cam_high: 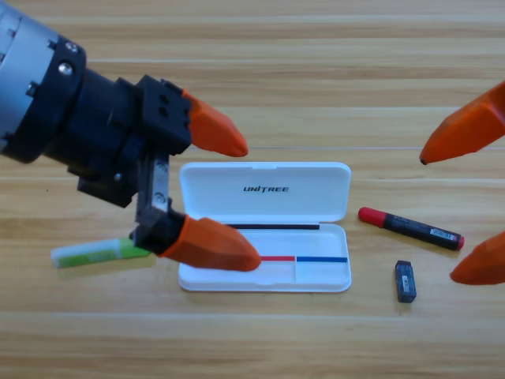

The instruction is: Clean up eraser and pencils

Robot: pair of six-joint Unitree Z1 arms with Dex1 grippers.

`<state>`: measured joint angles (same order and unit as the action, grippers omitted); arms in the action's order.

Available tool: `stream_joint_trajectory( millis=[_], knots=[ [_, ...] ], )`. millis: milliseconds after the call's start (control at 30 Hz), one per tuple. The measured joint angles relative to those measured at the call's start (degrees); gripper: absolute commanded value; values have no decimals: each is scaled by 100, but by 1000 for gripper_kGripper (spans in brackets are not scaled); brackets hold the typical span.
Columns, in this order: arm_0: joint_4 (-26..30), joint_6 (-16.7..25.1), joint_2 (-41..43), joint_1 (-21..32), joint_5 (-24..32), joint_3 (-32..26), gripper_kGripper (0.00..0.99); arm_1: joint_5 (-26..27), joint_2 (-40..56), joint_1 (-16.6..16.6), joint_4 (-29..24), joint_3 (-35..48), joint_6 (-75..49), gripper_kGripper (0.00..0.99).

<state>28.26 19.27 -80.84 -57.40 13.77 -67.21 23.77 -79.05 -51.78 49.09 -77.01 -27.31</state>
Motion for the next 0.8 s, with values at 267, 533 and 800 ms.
stream_joint_trajectory(
  millis=[267,533,800],
  knots=[
    [0,-42,176,0,-5,176,989,0,0,0,0,20,51,977],
    [-115,-66,241,0,-7,315,989,-1617,-3,-13,-42,177,1599,976],
    [-457,-312,638,-15,-1715,571,962,-3255,-562,-13,-54,106,3767,969]
  ],
)
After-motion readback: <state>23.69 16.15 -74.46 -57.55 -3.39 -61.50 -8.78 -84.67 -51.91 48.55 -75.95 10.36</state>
